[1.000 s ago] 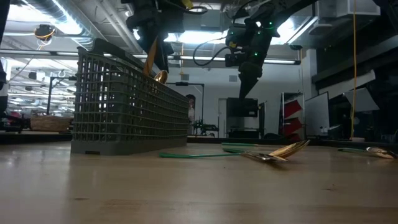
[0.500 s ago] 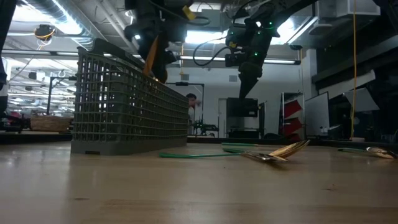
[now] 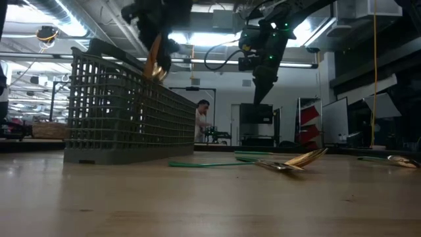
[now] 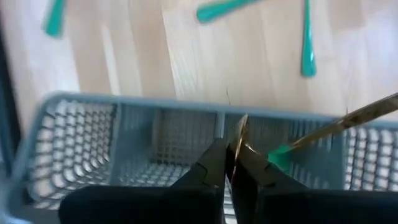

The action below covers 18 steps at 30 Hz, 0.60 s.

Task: Sort silverware
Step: Put the green spoon into the gray silverware rack

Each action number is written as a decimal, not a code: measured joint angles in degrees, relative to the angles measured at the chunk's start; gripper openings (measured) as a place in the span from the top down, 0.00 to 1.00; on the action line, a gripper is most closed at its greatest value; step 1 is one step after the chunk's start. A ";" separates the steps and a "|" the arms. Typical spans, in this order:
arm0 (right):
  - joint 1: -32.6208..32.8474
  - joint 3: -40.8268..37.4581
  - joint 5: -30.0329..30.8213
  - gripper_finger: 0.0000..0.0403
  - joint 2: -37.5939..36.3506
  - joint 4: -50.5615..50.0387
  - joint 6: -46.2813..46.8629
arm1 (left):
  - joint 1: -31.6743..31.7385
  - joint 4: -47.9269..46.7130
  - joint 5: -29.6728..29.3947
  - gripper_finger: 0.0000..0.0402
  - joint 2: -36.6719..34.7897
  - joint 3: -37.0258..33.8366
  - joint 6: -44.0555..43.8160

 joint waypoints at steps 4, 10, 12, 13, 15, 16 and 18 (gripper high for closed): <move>0.00 0.00 0.25 0.99 0.00 -1.18 -0.01 | -1.04 -0.10 -0.37 0.99 -1.70 4.20 0.01; 0.00 0.00 0.63 0.99 0.00 -3.51 -0.03 | -1.52 0.18 -7.97 0.99 -2.19 11.65 2.69; 0.00 0.00 0.63 0.99 0.00 -4.74 -0.03 | -1.42 0.31 -8.76 0.99 -2.24 13.51 4.62; 0.00 0.00 0.63 0.99 0.00 -5.26 -0.03 | -1.36 0.32 -8.81 0.99 -2.24 14.31 5.44; 0.00 0.00 0.63 0.99 0.00 -6.04 -0.04 | -1.36 0.27 -9.08 0.99 -2.22 15.74 6.38; 0.00 0.00 0.63 0.99 0.00 -6.40 -0.05 | -1.38 0.34 -9.74 0.99 -2.22 16.26 6.66; 0.00 0.00 0.65 0.99 0.00 -6.94 -0.05 | -1.43 0.37 -11.92 0.99 -2.24 16.72 7.70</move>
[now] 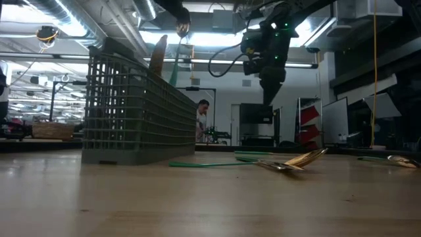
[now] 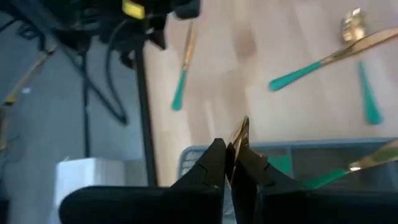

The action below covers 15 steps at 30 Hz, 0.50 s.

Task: Sort silverware
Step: Put the green spoon into the gray silverware rack

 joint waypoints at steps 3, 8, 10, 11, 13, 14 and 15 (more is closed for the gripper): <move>0.00 0.00 -0.02 0.99 0.00 -0.03 0.00 | 0.32 -0.19 -3.97 0.99 0.11 -0.02 0.91; 0.00 0.00 -0.02 0.99 0.00 -0.03 -0.03 | 1.52 0.67 -4.36 0.99 0.82 -1.16 -1.74; 0.00 0.00 -0.04 0.96 0.00 -0.02 -0.03 | 1.76 0.68 -4.37 0.98 1.06 -2.88 -1.77; 0.00 0.00 -0.02 0.94 0.00 0.00 -0.03 | 1.99 0.50 -4.35 0.98 1.11 -3.87 -1.49; 0.00 0.00 -0.02 0.88 0.00 -0.01 -0.03 | 2.21 0.29 -4.33 0.97 1.40 -5.92 -0.66; 0.00 0.00 -0.01 0.84 0.00 0.00 -0.03 | 2.21 0.30 -4.35 0.97 1.48 -7.00 -0.02; 0.00 0.00 -0.02 0.81 0.00 0.00 -0.03 | 2.21 0.24 -4.35 0.96 1.60 -8.12 0.30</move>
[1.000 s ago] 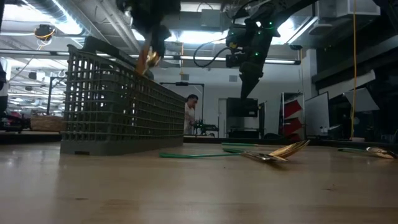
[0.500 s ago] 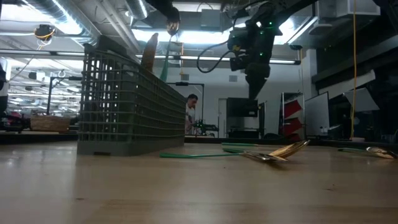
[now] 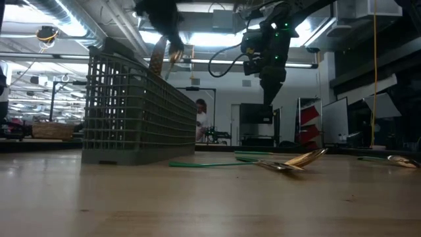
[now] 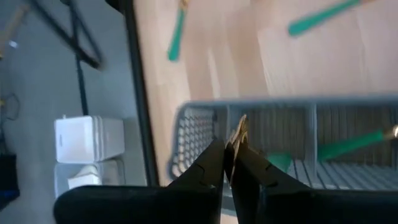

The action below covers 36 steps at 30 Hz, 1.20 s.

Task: Sort silverware
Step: Put the green spoon into the gray silverware rack, then put the green table knife into the gray silverware rack

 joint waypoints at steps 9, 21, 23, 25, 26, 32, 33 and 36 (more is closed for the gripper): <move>0.00 0.00 0.00 0.65 0.00 0.00 -0.21 | -0.17 5.51 -0.58 0.96 0.52 -5.41 -2.96; -0.12 -0.03 -0.17 0.66 0.00 1.46 -2.59 | -0.17 5.21 -0.73 0.96 -0.20 -5.50 -13.09; -0.24 -0.98 -0.56 0.66 0.04 4.64 -3.00 | -0.37 3.74 0.82 0.96 -1.08 -5.50 -15.24; -0.83 -2.94 -2.01 0.66 0.17 7.28 -3.20 | -0.37 2.12 3.68 0.97 -2.75 -5.50 -15.75; -1.05 -4.18 -2.66 0.66 0.20 8.71 -3.24 | -0.43 1.72 5.20 0.97 -3.97 -5.50 -16.23; -4.02 -11.40 -3.69 0.66 0.22 15.90 -4.72 | -2.02 4.78 7.56 0.99 -13.24 -8.59 -19.97; -4.53 -12.58 -3.69 0.66 0.23 17.30 -4.72 | -2.43 6.01 7.56 0.99 -14.88 -9.94 -20.21; -6.05 -15.42 -4.66 0.66 0.26 20.54 -4.71 | -3.82 10.26 7.56 1.00 -19.75 -15.30 -20.69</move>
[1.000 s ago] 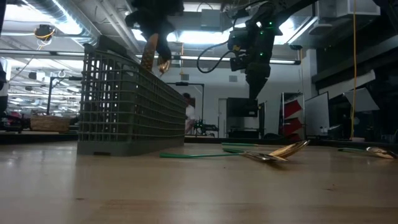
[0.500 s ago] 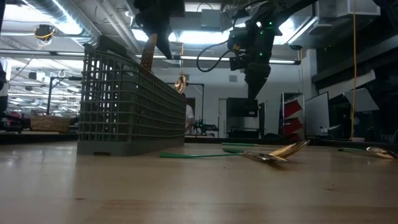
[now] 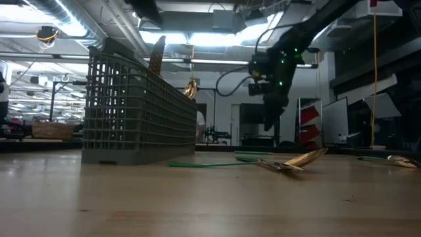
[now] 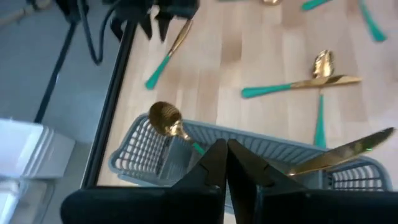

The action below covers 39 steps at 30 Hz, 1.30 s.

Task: Sort silverware
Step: Put the green table knife into the gray silverware rack

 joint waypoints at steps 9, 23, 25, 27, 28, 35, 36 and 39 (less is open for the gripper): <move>-1.47 -4.58 -3.30 0.66 0.00 4.12 -0.47 | -1.52 11.96 0.03 1.00 -9.02 -16.33 -3.50; -1.43 -11.16 -1.97 0.66 0.02 11.18 -0.96 | -1.52 20.54 0.02 0.99 -9.10 -26.03 -4.69; -1.38 -11.60 -0.36 0.66 0.02 12.48 -0.98 | -1.52 21.47 0.02 0.99 -9.10 -26.51 -4.69; -1.41 -11.88 -0.43 0.66 0.02 13.11 -0.98 | -1.52 22.53 0.02 0.99 -9.12 -26.85 -4.67; -1.41 -12.01 -0.62 0.66 0.02 13.25 -0.98 | -1.52 22.47 0.03 1.00 -9.13 -26.92 -4.71; -1.38 -13.85 -1.02 0.66 0.04 13.45 -0.95 | -1.52 22.64 0.02 0.99 -9.10 -26.94 -4.98; -1.38 -14.24 -1.02 0.66 0.04 13.54 -0.95 | -1.52 22.66 0.02 0.99 -9.10 -26.94 -4.96; -1.38 -15.50 -1.00 0.66 0.04 14.82 -0.94 | -1.52 22.66 0.02 1.00 -9.10 -26.94 -4.97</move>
